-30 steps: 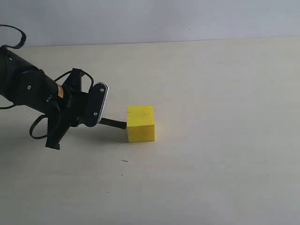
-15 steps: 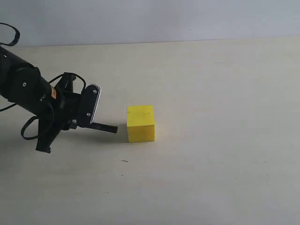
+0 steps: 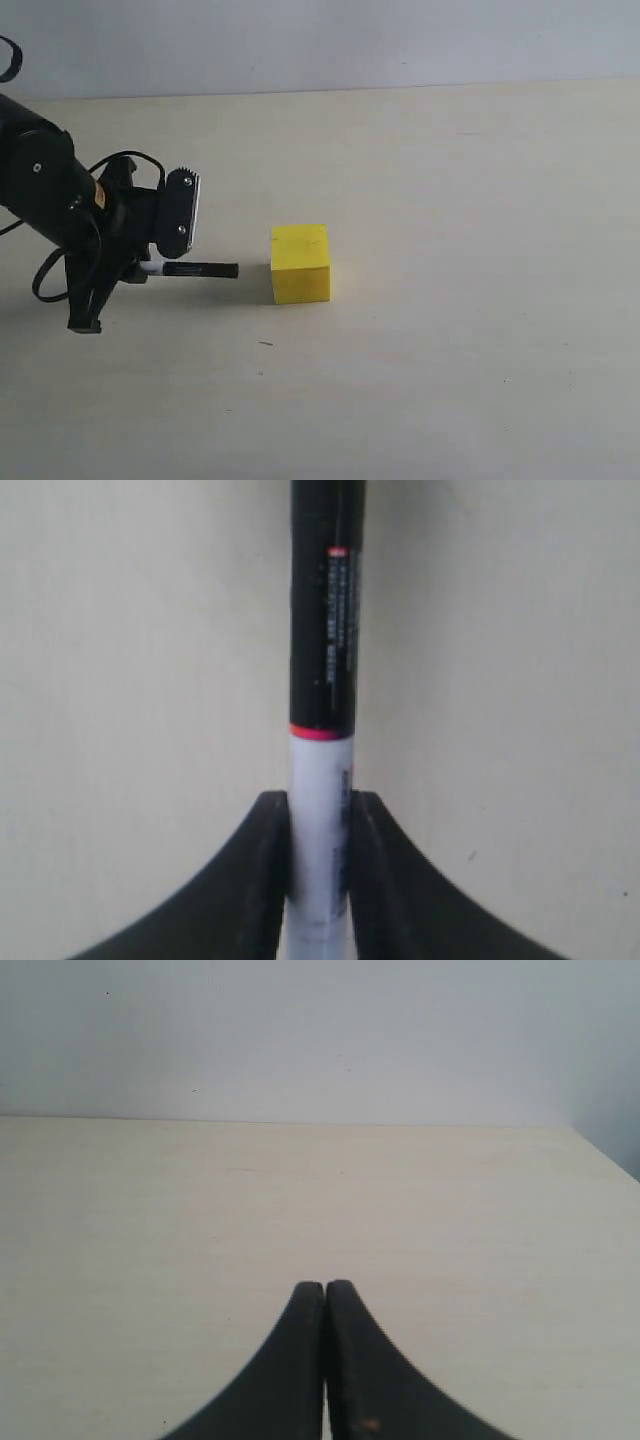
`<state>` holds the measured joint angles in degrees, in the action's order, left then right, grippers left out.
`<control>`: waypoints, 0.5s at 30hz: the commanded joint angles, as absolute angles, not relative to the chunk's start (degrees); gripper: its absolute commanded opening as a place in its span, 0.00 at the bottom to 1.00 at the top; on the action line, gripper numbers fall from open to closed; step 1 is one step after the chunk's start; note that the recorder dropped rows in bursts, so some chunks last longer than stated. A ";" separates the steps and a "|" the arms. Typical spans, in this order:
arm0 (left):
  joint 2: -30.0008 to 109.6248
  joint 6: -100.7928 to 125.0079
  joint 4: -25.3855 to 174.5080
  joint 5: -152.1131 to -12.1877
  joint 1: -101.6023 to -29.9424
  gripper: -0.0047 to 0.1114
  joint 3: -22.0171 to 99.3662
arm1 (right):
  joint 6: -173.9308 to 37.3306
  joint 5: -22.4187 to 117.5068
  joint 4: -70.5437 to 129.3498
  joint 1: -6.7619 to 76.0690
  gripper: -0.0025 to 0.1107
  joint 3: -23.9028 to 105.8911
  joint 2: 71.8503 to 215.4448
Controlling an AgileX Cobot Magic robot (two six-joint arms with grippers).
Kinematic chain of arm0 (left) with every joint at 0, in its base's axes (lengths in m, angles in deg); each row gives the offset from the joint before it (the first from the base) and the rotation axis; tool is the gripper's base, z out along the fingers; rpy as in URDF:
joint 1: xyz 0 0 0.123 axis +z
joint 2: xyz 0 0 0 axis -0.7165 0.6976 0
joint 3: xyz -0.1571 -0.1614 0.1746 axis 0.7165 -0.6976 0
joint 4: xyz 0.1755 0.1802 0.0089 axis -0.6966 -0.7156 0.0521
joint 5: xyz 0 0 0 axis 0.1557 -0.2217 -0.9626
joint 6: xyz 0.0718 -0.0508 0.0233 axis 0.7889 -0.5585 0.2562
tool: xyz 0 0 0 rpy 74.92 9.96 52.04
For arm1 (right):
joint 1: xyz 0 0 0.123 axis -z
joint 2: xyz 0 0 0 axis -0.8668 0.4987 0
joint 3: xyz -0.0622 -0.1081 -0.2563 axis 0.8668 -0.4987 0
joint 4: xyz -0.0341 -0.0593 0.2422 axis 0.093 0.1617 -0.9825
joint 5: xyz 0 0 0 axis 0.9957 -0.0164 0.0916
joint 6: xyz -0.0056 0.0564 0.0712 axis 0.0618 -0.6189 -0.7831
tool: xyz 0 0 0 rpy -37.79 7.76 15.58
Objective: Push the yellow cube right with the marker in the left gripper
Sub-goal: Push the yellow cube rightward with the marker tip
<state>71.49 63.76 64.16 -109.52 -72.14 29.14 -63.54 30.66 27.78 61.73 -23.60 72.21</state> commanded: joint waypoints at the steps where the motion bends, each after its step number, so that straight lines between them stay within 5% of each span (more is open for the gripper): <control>1: 71.36 57.85 62.32 -109.84 -72.06 0.04 29.44 | -63.25 31.40 27.85 62.05 0.02 -23.90 71.85; 15: 78.28 52.12 61.68 -108.87 -82.39 0.04 37.74 | -63.25 31.29 27.85 62.05 0.02 -23.90 71.85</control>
